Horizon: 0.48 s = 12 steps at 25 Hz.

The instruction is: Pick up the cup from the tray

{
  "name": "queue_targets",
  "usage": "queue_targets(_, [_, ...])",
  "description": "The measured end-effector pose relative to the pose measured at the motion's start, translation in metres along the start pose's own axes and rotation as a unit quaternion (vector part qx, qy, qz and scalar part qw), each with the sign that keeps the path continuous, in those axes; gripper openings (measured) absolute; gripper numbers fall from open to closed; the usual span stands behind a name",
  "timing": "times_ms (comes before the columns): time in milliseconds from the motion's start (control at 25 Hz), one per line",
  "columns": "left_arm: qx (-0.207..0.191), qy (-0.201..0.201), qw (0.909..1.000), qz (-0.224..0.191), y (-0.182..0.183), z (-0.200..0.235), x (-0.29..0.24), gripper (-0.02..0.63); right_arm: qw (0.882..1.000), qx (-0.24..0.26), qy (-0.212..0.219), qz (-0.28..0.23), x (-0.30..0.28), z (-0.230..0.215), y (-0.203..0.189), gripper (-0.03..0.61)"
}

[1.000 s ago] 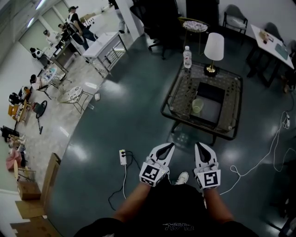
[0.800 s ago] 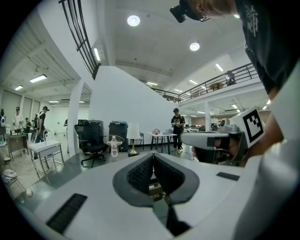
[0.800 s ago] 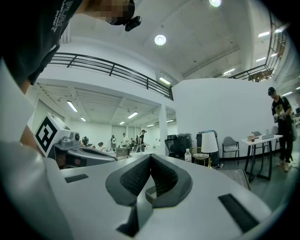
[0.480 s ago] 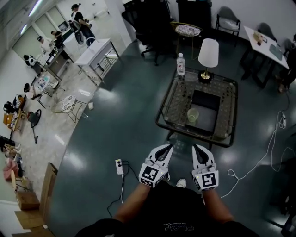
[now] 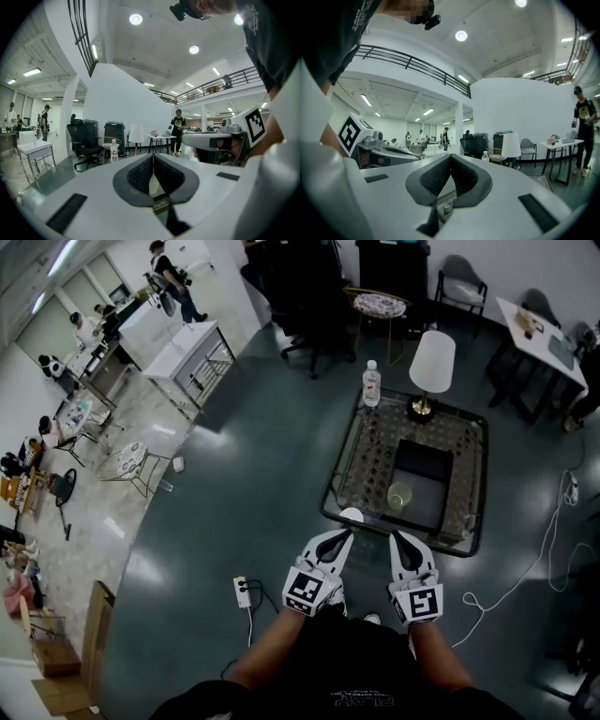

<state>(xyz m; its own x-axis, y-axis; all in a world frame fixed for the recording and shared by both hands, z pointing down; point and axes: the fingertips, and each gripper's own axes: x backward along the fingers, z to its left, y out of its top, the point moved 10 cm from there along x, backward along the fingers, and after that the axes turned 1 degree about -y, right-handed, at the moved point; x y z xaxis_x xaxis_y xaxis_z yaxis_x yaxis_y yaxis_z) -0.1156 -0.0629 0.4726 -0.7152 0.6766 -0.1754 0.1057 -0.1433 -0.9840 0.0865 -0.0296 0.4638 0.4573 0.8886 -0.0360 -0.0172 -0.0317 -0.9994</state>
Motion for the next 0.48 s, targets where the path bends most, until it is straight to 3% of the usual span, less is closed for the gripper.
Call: queue_targets(480, [0.011,-0.049,0.9987,0.002,-0.001,0.069,-0.032,0.011,0.999,0.001,-0.043,0.018,-0.065,0.002,-0.002,0.01])
